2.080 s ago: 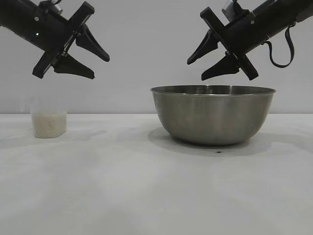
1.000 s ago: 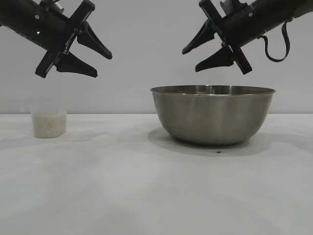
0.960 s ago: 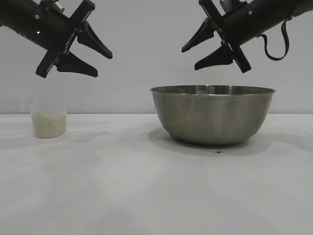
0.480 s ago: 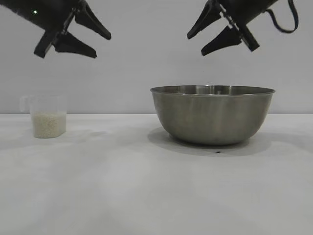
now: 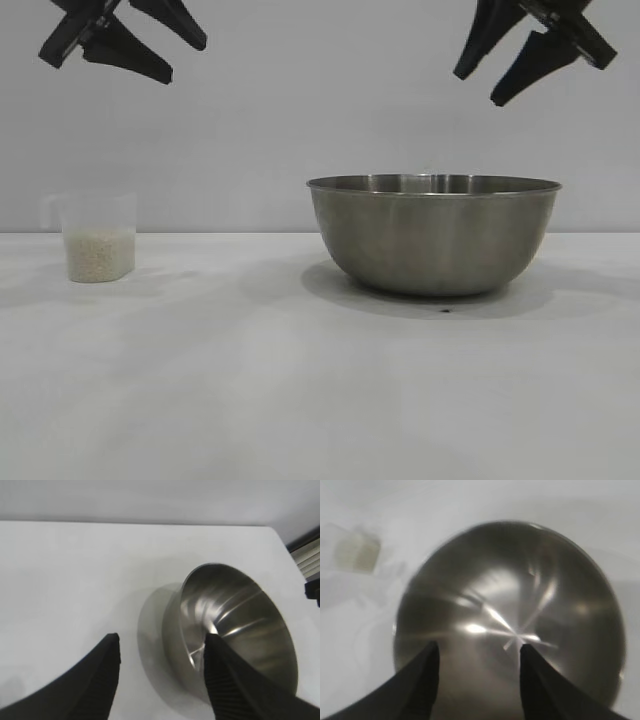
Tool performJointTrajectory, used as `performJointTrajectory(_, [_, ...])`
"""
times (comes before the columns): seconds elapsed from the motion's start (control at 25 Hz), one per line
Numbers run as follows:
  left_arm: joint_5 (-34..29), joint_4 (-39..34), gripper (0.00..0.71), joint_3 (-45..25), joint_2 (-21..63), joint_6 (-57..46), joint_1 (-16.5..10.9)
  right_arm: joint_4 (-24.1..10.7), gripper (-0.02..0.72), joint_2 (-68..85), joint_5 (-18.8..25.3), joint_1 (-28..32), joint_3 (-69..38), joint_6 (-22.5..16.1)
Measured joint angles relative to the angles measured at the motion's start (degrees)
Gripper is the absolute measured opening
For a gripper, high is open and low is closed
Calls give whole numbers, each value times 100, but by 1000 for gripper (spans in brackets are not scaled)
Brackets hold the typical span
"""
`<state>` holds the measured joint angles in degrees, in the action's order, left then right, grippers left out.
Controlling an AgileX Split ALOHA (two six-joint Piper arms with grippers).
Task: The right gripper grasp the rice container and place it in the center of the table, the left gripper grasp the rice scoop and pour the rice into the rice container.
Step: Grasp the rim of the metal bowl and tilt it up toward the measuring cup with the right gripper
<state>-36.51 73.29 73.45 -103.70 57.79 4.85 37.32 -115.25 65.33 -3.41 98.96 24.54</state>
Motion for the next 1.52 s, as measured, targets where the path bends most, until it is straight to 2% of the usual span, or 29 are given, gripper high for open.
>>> performJointTrajectory(0.24, [54,-104,327,0,104,-85,0,-914,321,0,264,74,0,-457])
performJointTrajectory(0.4, [84,-104,327,0,104,-89,0,-1218,321,0,284,84,0,-585])
performJointTrajectory(0.76, [138,-104,327,0,104,-113,0,-1247,321,-316,264,84,0,-635])
performJointTrajectory(1.28, [266,-83,327,0,104,-113,0,-1210,321,-1024,-15,84,0,-734])
performJointTrajectory(1.52, [279,-72,327,0,104,-113,0,-855,321,-1226,-215,84,0,-734])
